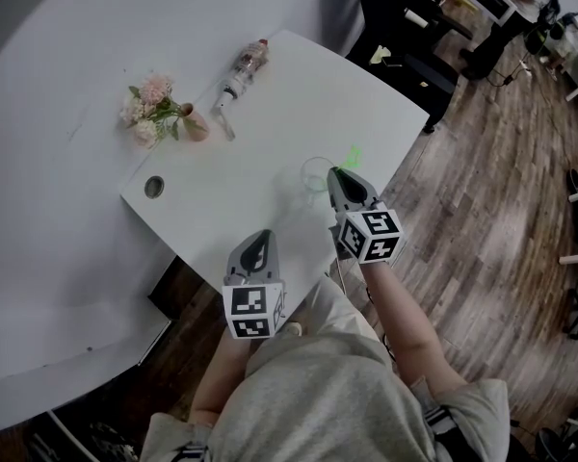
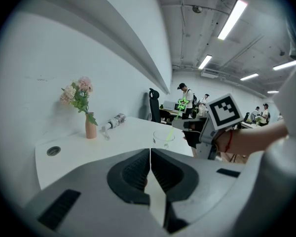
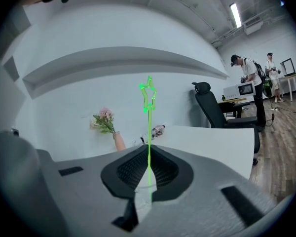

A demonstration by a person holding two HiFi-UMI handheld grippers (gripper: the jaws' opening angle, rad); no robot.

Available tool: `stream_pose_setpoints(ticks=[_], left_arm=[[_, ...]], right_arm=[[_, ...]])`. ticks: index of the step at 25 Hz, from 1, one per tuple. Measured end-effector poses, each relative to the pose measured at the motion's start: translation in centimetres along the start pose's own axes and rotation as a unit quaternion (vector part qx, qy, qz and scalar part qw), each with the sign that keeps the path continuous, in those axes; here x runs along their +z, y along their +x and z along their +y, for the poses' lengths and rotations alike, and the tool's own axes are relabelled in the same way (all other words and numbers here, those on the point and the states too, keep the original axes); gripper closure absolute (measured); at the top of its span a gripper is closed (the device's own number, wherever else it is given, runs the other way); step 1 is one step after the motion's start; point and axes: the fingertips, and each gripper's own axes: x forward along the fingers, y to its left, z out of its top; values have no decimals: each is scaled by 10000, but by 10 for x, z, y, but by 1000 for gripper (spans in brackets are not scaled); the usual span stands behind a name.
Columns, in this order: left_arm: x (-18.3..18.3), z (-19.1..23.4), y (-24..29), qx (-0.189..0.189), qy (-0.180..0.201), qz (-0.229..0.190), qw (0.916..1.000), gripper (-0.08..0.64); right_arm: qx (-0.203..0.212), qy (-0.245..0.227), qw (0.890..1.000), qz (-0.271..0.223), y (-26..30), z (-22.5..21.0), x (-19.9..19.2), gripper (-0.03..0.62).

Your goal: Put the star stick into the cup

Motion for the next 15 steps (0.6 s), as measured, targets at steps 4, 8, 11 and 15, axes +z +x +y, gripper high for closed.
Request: stream_pose_setpoints(ticks=[4, 8, 11, 15], left_arm=[[0, -4, 1, -32, 11, 4, 10000, 551], [2, -9, 1, -66, 37, -19, 10000, 551], [2, -9, 1, -62, 47, -15, 10000, 552], [3, -6, 0, -50, 40, -40, 10000, 551]], right_arm=[[-86, 5, 10000, 17, -3, -8, -2, 575], [-168, 25, 9998, 45, -8, -16, -3, 569], [-222, 9, 9997, 66, -8, -20, -4, 566], [-302, -16, 9995, 94, -7, -26, -5, 560]])
